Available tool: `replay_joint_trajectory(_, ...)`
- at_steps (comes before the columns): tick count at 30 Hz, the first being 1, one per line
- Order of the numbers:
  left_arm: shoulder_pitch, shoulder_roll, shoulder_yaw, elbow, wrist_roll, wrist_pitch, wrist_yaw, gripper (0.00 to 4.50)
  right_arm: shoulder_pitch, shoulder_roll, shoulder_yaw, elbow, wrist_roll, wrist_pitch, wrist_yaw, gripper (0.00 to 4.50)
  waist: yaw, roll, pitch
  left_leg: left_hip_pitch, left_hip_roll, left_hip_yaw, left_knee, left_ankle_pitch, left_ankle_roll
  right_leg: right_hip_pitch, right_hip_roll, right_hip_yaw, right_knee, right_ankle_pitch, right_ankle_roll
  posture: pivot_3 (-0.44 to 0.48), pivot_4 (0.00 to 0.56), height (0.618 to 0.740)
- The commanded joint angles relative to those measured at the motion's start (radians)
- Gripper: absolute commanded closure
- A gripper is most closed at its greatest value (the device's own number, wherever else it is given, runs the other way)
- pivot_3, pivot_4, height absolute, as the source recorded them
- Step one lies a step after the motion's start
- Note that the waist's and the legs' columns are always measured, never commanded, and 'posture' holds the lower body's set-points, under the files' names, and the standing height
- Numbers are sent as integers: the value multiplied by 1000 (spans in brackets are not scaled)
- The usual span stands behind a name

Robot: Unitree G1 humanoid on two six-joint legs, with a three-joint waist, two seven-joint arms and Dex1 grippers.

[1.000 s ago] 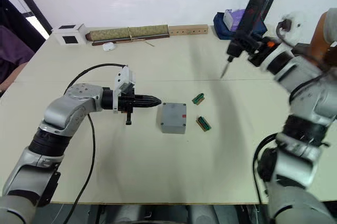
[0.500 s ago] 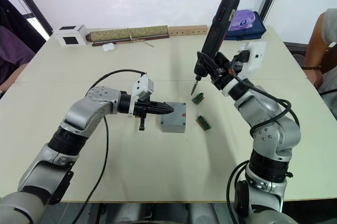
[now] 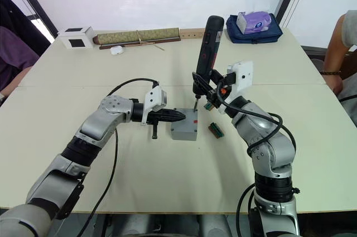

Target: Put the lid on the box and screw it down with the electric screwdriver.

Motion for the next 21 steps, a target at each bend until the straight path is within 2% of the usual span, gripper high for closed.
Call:
replay_joint_trajectory(1, 23, 6, -13, 17, 36, 22, 4, 4500, -17, -1, -3, -11, -18, -65, -2, 2679, 0, 0, 0, 0, 0, 0, 0, 0, 0, 0, 0, 0, 0, 0, 0, 0, 150, 740)
replay_joint_trajectory(14, 41, 8, -10, -16, 33, 52, 6, 4500, 18, 12, 32, 16, -52, -124, -6, 2679, 0, 0, 0, 1, 0, 0, 0, 0, 0, 1, 0, 0, 0, 0, 0, 0, 150, 740)
replay_joint_trajectory(21, 46, 15, -6, -14, 34, 55, 1, 4500, 108, -52, 148, 11, -147, -140, 40, 2679, -2, -2, -3, 3, 0, 0, 0, 0, 0, 3, 0, 0, -1, 0, 0, 0, 150, 740)
